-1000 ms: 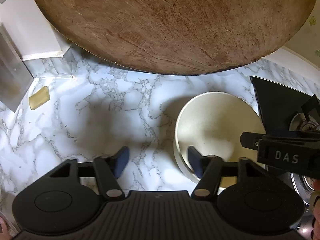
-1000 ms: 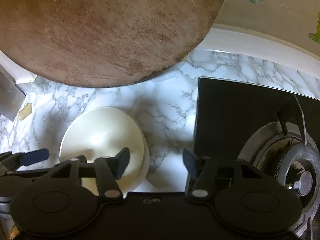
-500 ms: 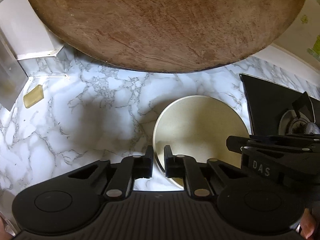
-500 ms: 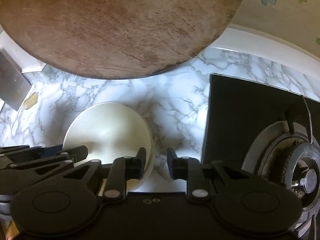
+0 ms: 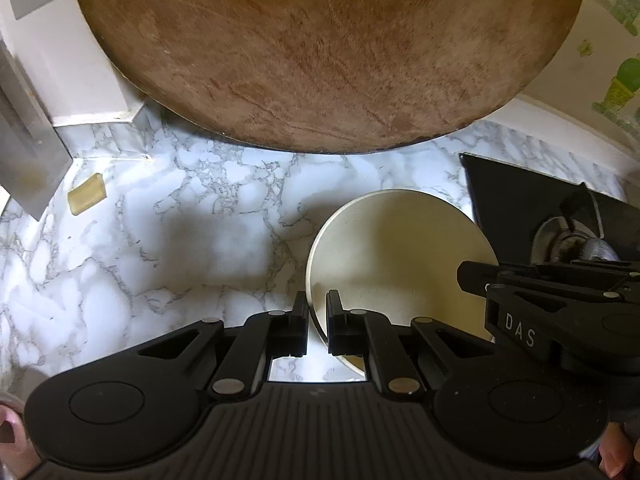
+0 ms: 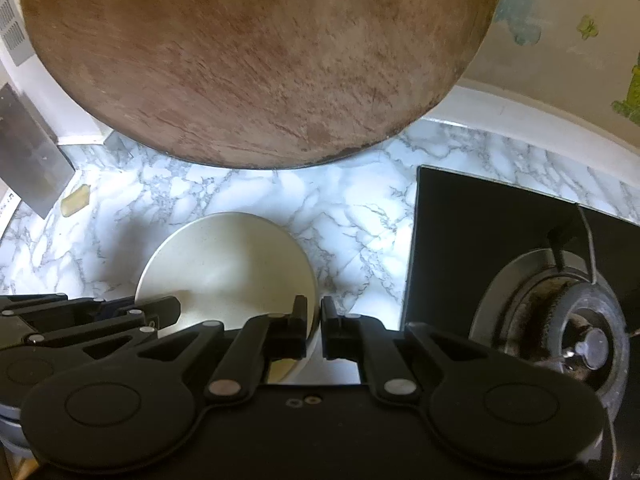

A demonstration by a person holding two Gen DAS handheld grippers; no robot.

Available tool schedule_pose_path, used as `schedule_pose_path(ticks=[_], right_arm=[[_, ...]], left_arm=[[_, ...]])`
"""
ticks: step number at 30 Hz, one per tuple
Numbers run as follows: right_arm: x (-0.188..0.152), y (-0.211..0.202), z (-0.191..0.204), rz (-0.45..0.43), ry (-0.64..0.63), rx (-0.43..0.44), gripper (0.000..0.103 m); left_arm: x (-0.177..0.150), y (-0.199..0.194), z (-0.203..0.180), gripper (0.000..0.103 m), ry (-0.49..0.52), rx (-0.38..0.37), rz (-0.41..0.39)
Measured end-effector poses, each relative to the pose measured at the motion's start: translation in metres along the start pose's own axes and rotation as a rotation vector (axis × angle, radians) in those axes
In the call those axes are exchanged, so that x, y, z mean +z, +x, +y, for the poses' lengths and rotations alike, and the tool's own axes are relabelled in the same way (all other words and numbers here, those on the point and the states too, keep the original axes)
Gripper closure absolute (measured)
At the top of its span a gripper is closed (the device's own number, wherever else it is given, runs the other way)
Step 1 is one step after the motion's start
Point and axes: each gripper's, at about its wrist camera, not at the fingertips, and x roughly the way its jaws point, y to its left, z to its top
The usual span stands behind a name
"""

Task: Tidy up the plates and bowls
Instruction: 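Lift the cream bowl with both grippers and lower it into the pink saucepan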

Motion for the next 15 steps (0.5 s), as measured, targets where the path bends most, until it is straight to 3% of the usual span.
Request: schedule_pose_path(ticks=[15], right_arm=[[-0.013, -0.085, 0.042, -0.09, -0.044, -0.011, 0.096]], left_arm=[[-0.023, -0.091, 0.028, 0.095, 0.014, -0.033, -0.072]])
